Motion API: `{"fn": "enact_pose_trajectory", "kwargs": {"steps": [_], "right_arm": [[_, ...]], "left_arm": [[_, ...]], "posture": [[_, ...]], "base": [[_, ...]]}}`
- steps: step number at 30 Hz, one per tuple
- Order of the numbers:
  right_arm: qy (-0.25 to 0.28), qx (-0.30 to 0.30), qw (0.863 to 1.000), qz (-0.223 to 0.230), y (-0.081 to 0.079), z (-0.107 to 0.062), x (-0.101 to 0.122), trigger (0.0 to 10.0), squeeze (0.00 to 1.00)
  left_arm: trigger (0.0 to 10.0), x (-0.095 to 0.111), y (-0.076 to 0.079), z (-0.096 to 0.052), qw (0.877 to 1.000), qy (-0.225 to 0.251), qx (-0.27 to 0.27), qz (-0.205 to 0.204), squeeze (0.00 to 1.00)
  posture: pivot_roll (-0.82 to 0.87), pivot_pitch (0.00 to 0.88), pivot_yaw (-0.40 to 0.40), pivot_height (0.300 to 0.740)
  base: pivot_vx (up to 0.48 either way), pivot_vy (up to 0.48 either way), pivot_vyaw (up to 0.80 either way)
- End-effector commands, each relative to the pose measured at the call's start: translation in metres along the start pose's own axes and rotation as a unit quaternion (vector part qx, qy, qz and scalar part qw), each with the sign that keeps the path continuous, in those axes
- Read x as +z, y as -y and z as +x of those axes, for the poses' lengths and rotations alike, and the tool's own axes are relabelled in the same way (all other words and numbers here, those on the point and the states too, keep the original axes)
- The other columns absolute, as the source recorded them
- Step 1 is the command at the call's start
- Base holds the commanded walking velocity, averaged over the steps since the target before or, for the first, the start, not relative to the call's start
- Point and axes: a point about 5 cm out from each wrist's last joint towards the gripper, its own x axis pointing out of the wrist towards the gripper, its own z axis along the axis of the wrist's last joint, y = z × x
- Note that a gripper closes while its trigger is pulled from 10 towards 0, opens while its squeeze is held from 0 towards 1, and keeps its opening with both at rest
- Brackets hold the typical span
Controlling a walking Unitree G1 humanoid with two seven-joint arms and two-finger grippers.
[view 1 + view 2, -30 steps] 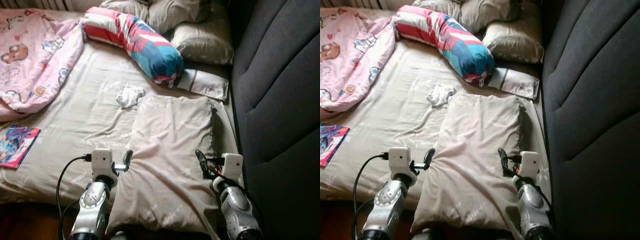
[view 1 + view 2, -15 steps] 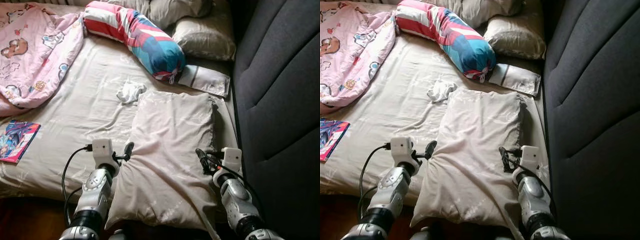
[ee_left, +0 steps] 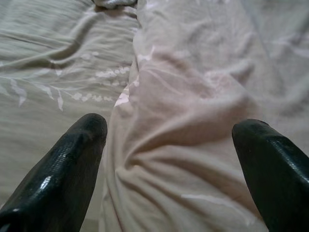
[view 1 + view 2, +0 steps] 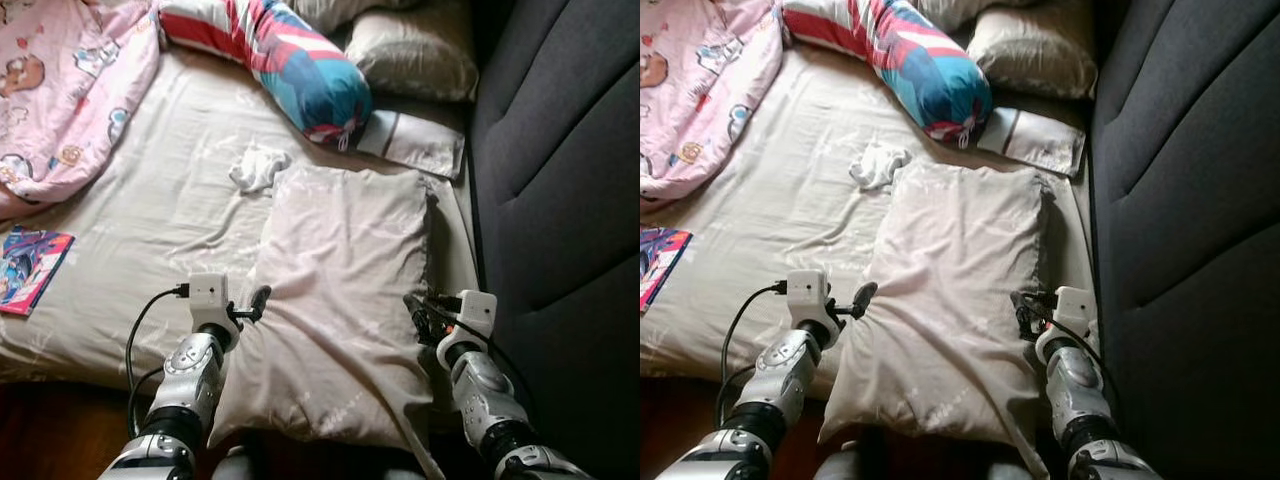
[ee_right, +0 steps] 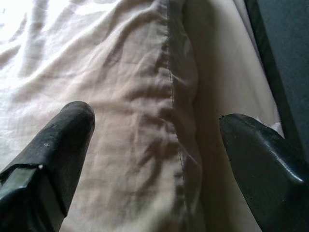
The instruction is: Clean up the room
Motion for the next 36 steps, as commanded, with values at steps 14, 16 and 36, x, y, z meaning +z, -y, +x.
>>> {"fn": "enact_pose_trajectory", "kwargs": {"steps": [14, 16, 36], "right_arm": [[-0.011, 0.004, 1.0, -0.007, 0.005, -0.012, -0.021, 10.0, 0.0], [-0.014, 0.003, 1.0, -0.007, 0.006, -0.012, -0.021, 10.0, 0.0], [-0.015, 0.07, 0.997, 0.037, -0.003, -0.018, -0.032, 10.0, 0.0]], "left_arm": [[10.0, -0.018, 0.001, -0.008, 0.999, -0.023, -0.025, -0.001, 0.0], [10.0, -0.017, -0.001, -0.007, 0.999, -0.024, -0.022, -0.004, 0.0], [10.0, -0.027, -0.009, -0.01, 0.998, -0.056, 0.014, 0.004, 0.0]], "posture": [[-0.07, 0.494, -0.033, 0.74], [-0.08, 0.506, -0.036, 0.74], [-0.1, 0.587, -0.064, 0.74]], "base": [[0.0, 0.0, 0.0], [0.0, 0.0, 0.0], [0.0, 0.0, 0.0]]}}
